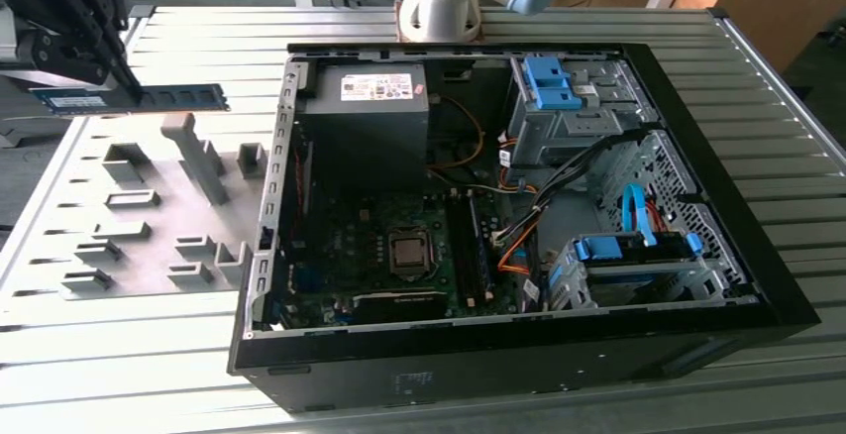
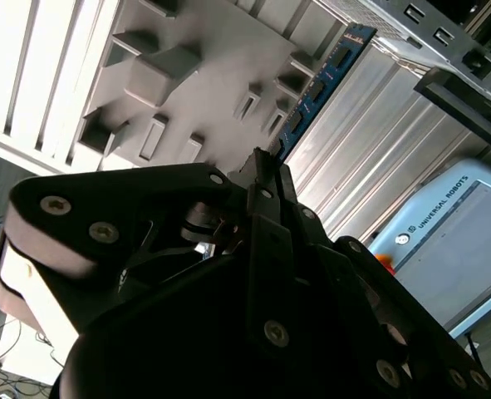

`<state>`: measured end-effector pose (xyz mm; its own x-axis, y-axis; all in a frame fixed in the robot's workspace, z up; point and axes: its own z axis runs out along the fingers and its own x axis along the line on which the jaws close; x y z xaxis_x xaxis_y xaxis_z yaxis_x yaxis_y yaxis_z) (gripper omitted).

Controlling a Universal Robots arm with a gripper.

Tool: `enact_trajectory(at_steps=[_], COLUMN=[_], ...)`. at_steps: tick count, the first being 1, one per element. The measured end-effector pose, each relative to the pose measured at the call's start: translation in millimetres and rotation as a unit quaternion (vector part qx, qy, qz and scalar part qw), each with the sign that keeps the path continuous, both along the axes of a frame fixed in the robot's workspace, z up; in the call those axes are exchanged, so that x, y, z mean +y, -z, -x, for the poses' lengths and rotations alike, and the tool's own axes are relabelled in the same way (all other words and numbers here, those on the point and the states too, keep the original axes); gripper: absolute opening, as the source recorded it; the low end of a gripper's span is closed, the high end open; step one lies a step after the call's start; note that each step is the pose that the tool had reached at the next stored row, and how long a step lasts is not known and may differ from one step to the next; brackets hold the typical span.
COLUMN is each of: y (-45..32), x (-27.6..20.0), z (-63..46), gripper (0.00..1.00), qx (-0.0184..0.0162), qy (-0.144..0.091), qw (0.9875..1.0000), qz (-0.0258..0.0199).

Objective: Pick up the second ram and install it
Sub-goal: 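Pick up the second ram and move it above second insertion slot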

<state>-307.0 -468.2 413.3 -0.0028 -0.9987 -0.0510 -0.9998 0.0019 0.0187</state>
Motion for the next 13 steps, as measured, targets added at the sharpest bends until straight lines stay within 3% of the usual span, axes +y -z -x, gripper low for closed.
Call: enact_trajectory(at_steps=[13], y=[0.0], x=[0.0], z=[-13.2], gripper=[0.14], qx=[0.0], qy=[0.0], qw=[1.0], qz=[0.0])
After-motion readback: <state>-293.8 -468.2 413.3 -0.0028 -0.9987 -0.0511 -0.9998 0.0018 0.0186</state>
